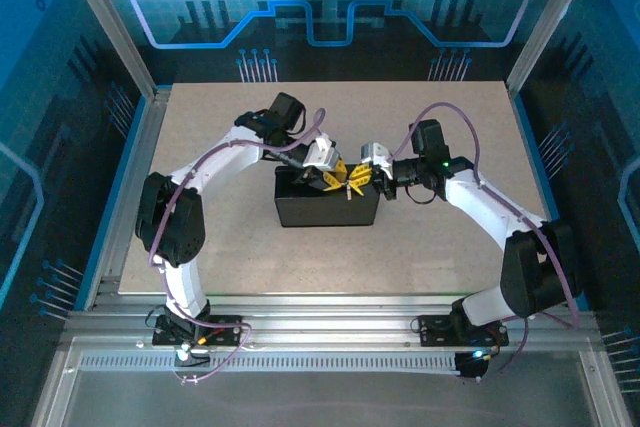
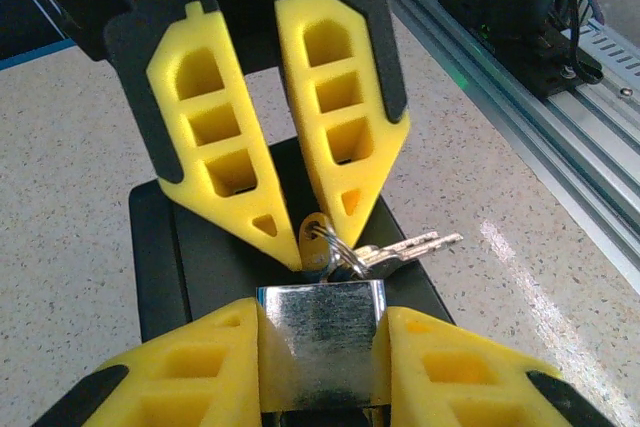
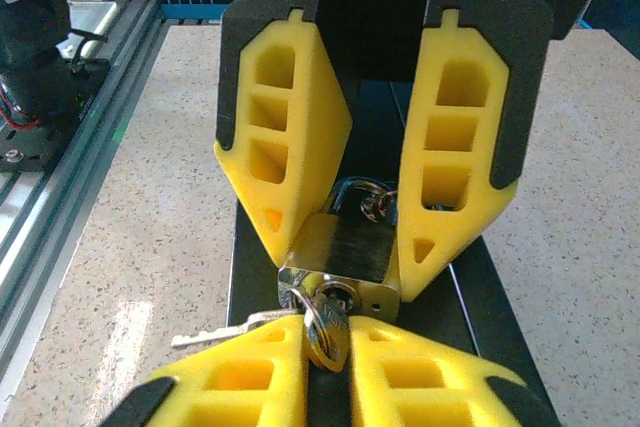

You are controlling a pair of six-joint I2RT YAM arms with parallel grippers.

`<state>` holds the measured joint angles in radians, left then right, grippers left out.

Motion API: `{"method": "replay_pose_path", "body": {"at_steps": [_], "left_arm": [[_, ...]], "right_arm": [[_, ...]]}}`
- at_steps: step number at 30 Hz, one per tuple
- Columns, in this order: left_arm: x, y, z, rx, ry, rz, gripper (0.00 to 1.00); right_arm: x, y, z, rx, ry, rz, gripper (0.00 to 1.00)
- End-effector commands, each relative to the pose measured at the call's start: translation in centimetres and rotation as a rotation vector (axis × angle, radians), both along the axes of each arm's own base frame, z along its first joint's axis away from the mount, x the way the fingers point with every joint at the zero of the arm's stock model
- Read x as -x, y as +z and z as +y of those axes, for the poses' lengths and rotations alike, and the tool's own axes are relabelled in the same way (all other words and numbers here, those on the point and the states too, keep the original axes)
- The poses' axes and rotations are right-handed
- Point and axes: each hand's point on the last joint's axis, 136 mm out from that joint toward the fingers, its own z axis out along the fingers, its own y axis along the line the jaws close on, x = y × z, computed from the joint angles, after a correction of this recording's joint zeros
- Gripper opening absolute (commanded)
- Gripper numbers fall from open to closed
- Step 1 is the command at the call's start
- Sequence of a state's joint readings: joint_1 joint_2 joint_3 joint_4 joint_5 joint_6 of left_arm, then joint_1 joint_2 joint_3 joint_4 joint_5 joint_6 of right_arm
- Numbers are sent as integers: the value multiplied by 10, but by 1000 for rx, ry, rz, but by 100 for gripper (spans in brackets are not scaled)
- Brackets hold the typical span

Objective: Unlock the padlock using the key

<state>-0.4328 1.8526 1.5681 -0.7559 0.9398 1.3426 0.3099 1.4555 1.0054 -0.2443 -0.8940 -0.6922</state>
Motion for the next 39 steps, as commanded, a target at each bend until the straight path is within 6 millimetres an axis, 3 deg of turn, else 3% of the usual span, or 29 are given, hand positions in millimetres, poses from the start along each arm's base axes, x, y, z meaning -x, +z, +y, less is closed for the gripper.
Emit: {"method": "replay_pose_path", "body": {"at_steps": [1,4,8,15,19,21,26,29,34,39], "left_arm": [[11,29,-6,107,-64,-46,0],[10,26,-8,101,-52,-65,0],[-4,22,-12,111,14,-118,0],[-10,19,-11,104,46,-144,0],[-10,21,-12,108,45,-140,0],[-9,22,-12,107,44,-140,0],[-9,20,-11,93,44,-137,0],[-8,16,-10,80,39,-127,0],[-5,13,-8,70,29,-108,0],[-4,13,-5,59,20,-86,0]], "right_arm": [[3,14,14,-35,39,-14,9],[1,18,15,-32,17,43,1],[-12,29,18,-35,-85,267,0],[-42,14,20,-107,-394,994,0],[-48,10,22,-214,-488,1212,0],[-51,12,19,-238,-550,1253,0],[-46,24,15,-225,-623,1340,21],[-41,31,11,-200,-627,1333,25],[-36,24,-15,-59,-718,1212,33],[-38,24,-40,-25,-742,1129,34]]}}
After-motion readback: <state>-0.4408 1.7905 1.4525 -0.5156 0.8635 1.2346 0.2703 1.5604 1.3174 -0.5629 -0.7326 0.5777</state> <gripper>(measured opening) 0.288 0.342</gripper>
